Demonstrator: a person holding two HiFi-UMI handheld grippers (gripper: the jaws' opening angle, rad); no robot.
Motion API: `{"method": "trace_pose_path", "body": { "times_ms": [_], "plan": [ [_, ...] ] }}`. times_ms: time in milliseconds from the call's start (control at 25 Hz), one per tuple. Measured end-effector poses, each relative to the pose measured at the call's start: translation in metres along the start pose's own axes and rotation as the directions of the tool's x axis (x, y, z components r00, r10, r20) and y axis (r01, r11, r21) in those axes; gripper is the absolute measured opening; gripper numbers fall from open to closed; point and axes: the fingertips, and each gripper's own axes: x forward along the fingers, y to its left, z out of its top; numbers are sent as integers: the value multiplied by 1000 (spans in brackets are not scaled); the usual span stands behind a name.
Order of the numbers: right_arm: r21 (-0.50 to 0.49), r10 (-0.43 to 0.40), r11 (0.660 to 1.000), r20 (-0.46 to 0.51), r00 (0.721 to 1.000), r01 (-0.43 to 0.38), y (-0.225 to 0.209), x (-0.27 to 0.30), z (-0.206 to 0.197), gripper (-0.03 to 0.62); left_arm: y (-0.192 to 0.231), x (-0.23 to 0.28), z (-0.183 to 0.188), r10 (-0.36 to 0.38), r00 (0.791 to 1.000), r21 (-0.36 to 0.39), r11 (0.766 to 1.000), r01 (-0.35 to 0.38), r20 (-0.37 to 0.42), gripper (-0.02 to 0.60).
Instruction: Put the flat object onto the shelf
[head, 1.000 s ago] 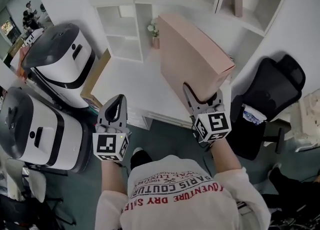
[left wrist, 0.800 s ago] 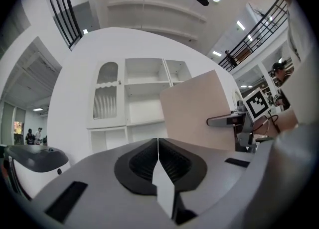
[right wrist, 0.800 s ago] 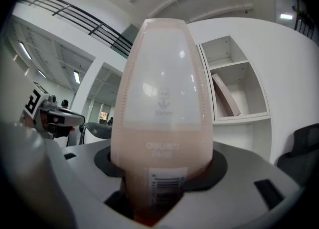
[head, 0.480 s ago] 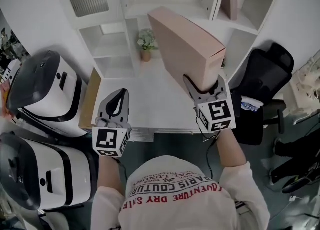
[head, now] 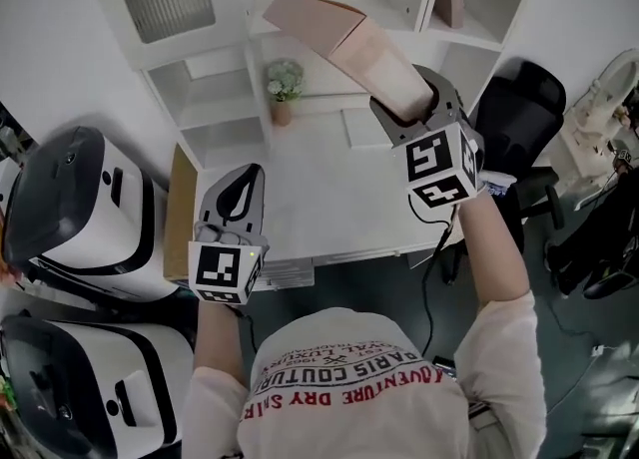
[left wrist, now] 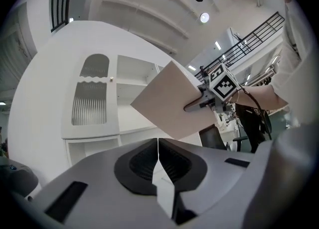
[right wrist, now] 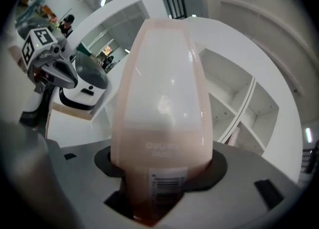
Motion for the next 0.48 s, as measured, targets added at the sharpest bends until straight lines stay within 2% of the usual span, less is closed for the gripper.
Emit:
{"method": "trace_pose_path", "body": {
  "times_ms": [120, 200, 360, 480],
  "plan": [
    [-167, -69, 984, -54, 996, 59, -15, 10, 17, 302, 8, -5, -5, -17, 1000, -6, 1000, 17, 3, 18],
    [-290, -117, 953, -85, 989, 88, -24, 19, 26, 302, 14, -7, -10, -27, 1000, -9, 1000, 27, -3, 18],
    [-531, -201, 840, -118, 973, 109, -35, 41, 39, 304, 23, -7, -17, -37, 999, -19, 999, 36, -16, 18],
    [-637, -239, 762, -117, 964, 112, -37, 60, 44, 304, 27, -5, -21, -34, 999, -25, 999, 34, -21, 18]
  ]
}}
